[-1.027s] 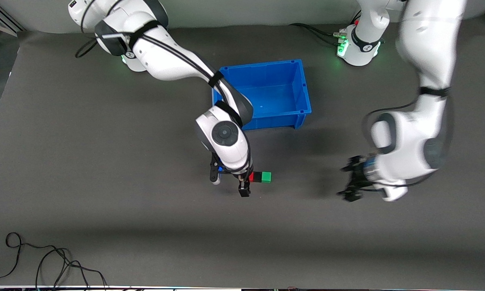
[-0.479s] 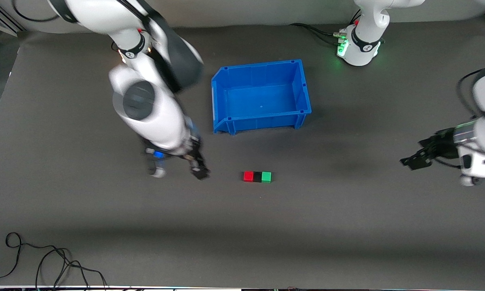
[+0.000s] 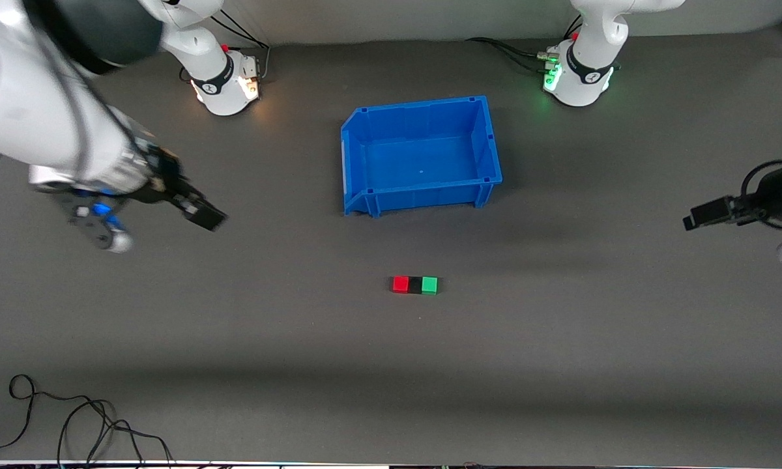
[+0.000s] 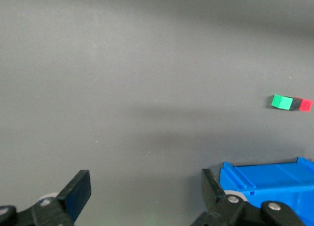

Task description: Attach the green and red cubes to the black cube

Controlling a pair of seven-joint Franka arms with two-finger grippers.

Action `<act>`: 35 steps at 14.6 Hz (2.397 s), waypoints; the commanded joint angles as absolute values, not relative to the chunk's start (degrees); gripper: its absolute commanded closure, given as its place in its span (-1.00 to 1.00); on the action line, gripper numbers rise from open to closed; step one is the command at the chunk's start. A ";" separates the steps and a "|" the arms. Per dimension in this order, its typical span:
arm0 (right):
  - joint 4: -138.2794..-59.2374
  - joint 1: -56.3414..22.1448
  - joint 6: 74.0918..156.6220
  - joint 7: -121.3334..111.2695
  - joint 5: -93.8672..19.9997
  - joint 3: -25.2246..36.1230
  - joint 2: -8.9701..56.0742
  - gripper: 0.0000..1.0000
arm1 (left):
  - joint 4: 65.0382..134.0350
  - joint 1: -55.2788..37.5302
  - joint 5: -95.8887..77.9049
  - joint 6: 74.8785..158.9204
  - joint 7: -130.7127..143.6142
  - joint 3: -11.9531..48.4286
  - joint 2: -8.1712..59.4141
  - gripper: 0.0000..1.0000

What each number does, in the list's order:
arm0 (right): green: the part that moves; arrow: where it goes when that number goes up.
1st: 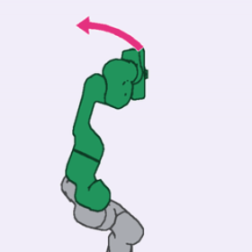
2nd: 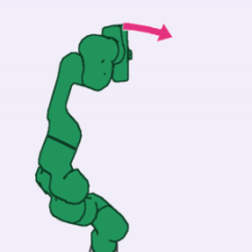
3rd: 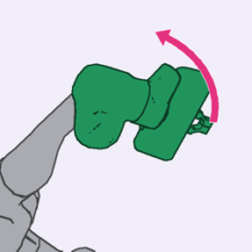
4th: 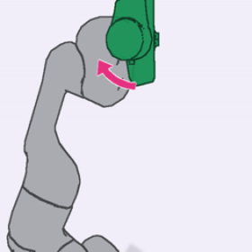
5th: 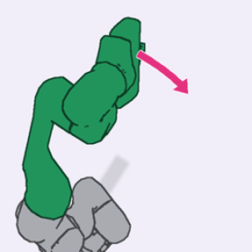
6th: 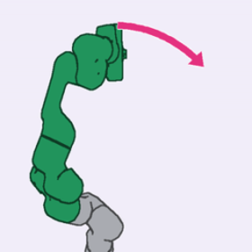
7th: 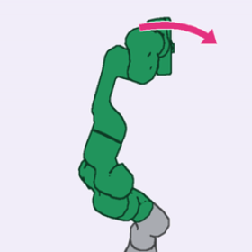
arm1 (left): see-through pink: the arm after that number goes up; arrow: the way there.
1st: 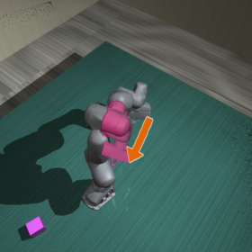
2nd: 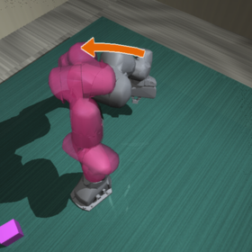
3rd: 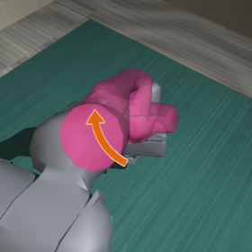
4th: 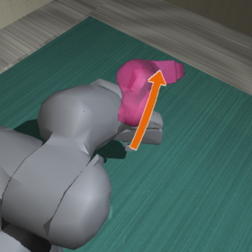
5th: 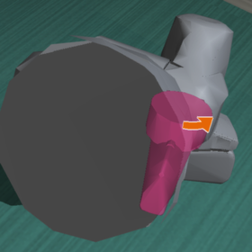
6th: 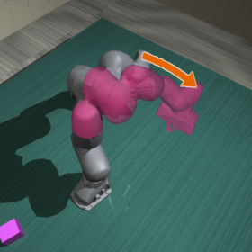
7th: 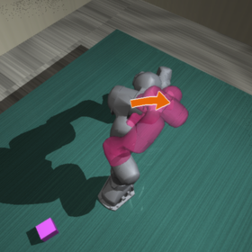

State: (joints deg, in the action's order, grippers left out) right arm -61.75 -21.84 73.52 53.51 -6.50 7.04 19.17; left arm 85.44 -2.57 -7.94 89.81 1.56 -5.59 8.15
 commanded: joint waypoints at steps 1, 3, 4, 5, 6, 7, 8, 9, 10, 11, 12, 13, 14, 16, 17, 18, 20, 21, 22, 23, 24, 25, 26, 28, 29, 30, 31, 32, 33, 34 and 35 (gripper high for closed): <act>-67.05 -21.97 72.42 33.30 -6.33 13.16 14.25 -0.98 | 86.74 -4.65 -3.97 89.55 -0.18 -5.27 4.49 -1.00; -68.81 -22.06 72.77 20.10 -5.72 17.38 13.36 -0.98 | 89.02 -6.32 -2.03 91.48 -0.09 -5.27 2.47 -1.00; -69.43 -22.06 73.30 15.60 -4.67 18.27 13.36 -0.98 | 90.60 -6.42 -1.93 92.71 -0.17 -5.27 1.24 -1.00; -70.22 -22.06 74.78 12.08 -3.09 18.37 13.36 -0.98 | 92.27 -6.68 -1.59 93.77 -0.09 -5.10 0.27 -1.00; -71.62 -22.06 76.97 10.13 -1.95 18.37 13.19 -0.98 | 93.16 -7.38 -0.36 94.13 0.09 -5.01 -0.17 -1.00; -73.54 -22.06 79.52 9.50 -1.76 18.37 12.49 -0.98 | 93.16 -7.47 0.08 93.96 0.09 -4.84 -0.26 -1.00; -76.44 -22.06 82.41 9.41 -1.84 18.37 11.70 -0.98 | 92.99 -7.56 0.09 93.87 0.52 -4.75 -0.26 -1.00; -79.42 -22.23 85.49 9.40 -1.76 18.37 10.65 -0.98 | 92.73 -6.95 -0.09 93.61 0.53 -3.70 -0.26 -1.00; -82.76 -22.58 88.91 9.49 -1.76 18.28 9.42 -0.98 | 92.29 -5.64 -0.17 93.34 0.35 -2.56 -0.18 -1.00; -84.10 -22.59 90.42 9.41 -1.84 18.19 8.45 -0.98 | 92.29 -3.54 -0.52 93.34 0.35 -0.72 -0.18 -1.00; -84.29 -22.67 90.44 9.49 -1.76 18.19 8.35 -0.98 | 92.20 -2.04 -0.61 93.25 0.18 0.86 -0.18 -1.00; -84.29 -22.59 90.35 9.49 -1.84 18.19 8.26 -0.98 | 92.11 -1.59 -0.62 93.25 0.18 1.05 -0.18 -1.00; -84.37 -22.50 90.44 9.41 -1.85 18.28 8.26 -0.99 | 92.11 -1.67 -0.62 93.25 0.09 1.05 -0.18 -1.00; -84.38 -22.50 90.26 9.40 -1.76 18.28 8.17 -0.99 | 91.76 -1.49 -0.62 92.90 -0.61 0.62 -0.18 -1.00; -84.38 -22.50 90.26 9.40 -1.84 18.28 8.17 -0.99 | 91.67 -1.41 -0.62 92.38 -0.70 0.53 -0.18 -1.00; -84.46 -22.50 90.18 9.40 -1.85 18.28 8.17 -0.99 | 91.50 -1.41 -0.62 91.68 -0.70 0.53 -0.18 -1.00; -84.55 -22.41 90.18 9.40 -1.85 18.28 8.17 -0.99 | 91.49 -1.49 -0.27 91.23 -0.70 0.53 -0.18 -1.00; -84.72 -21.89 90.18 9.40 -1.85 18.11 8.00 -0.99 | 91.49 -1.58 0.08 91.14 -0.70 0.61 -0.18 -1.00; -85.34 -20.06 90.18 9.40 -1.85 17.32 7.65 -0.99 | 91.49 -1.67 0.17 90.45 -0.70 0.62 -0.18 -1.00; -85.86 -17.78 90.26 9.40 -1.93 15.14 7.12 -0.99 | 91.49 -1.76 0.44 89.83 -0.70 0.70 -0.09 -1.00; -86.48 -14.10 90.26 9.40 -1.93 11.90 6.34 -0.99 | 91.23 -1.67 0.44 89.56 -0.79 0.70 0.00 -1.00; -87.35 -10.15 90.35 9.32 -1.93 8.12 5.55 -0.99 | 91.06 -1.50 0.44 88.69 -0.79 0.70 0.00 -1.00; -88.41 -7.24 90.44 8.97 -1.93 5.30 4.41 -0.99 | 90.71 -1.58 0.44 88.25 -0.79 0.70 0.35 -1.00; -93.22 -3.62 92.01 8.96 -1.85 1.43 0.55 -0.99 | 90.44 -1.76 0.44 88.16 -0.70 0.70 0.61 -1.00; -96.21 -2.47 93.67 8.96 -1.85 0.01 -1.73 -0.99 | 90.44 -1.76 0.44 87.98 -0.62 0.70 0.62 -1.00; -97.46 -2.20 94.21 8.96 -1.85 -0.70 -2.54 -0.99 | 90.61 -1.76 0.44 87.20 -0.62 0.70 0.62 -1.00; -97.38 -2.20 94.22 8.96 -1.85 -0.79 -2.55 -0.99 | 90.53 -1.76 0.44 86.14 -0.70 0.70 0.88 -1.00; -97.21 -2.11 94.22 8.96 -1.85 -0.79 -2.55 -0.99 | 90.53 -1.76 0.44 86.22 -0.70 0.70 0.97 -1.00; -97.21 -2.11 94.13 8.96 -1.85 -0.79 -2.55 -0.99 | 90.53 -1.84 0.53 86.22 -0.70 0.70 1.05 -1.00; -97.21 -2.11 93.78 8.96 -1.93 -0.79 -2.55 -0.99 | 90.44 -1.76 0.53 86.39 -0.62 0.62 0.97 -1.00; -97.29 -2.20 93.61 9.05 -1.93 -0.79 -2.46 -0.99 | 90.44 -1.67 0.44 86.48 -0.70 0.70 1.05 -1.00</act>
